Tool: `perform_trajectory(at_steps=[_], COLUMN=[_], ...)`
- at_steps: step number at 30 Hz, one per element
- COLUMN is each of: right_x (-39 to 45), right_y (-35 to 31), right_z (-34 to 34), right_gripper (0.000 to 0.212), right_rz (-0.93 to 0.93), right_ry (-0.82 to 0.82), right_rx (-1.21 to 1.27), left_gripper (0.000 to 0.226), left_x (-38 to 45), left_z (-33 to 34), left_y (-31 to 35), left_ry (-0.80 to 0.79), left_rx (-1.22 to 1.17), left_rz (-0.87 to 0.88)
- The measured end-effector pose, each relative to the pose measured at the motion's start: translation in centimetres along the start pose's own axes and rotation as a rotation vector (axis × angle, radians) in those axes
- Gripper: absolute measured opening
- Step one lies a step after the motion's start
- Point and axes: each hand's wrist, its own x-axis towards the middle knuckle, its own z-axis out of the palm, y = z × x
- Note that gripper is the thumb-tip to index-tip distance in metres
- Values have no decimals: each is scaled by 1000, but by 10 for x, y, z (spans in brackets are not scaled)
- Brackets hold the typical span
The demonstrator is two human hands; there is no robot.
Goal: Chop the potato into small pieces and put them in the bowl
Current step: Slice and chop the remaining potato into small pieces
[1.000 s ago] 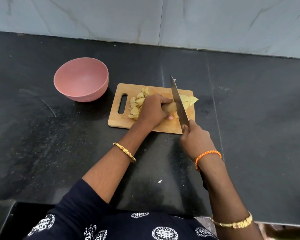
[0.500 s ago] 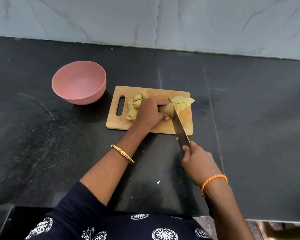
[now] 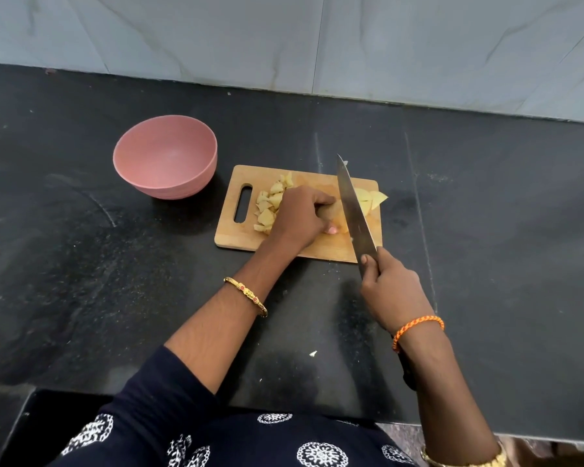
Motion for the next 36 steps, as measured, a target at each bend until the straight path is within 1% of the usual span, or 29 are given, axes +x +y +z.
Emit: perform_trajectory(at_steps=[3,7,12,18,22,24,27,31,36], right_x=[4,15,13,-17,-44,-40,-20,-1,5], right_y=[-3,-9,-6,9,11,6,0,-4,-13], right_z=[5,6,14,6,-4,-7,-3,2,10], right_gripper=[18,14,20,20,25,26,23,21,15], right_rz=[42,73,120,129,93,43,7,1,50], right_ry=[12,-29,-91,-141,-62,-17,-1,-2,35], right_rx=[-37,-90,-144,-99,-46,-6,-12,-32,-99], left_gripper=[60,57,55,57,58,58,58,56,55], left_x=[0,1,1,1,-2,-1,-2,-1,0], left_z=[1,2,2,1,-1,-1,0,-1,0], left_y=[-1,-1,-5,-3,-3,-2,-3,-4,-5], left_ry=[11,18,33,36,37,36,36,44,52], left_rx=[-1,1,-39,-54,-38,-42,-50,-74,-63], left_rz=[4,9,10,17,6,-2,-6,-3,6])
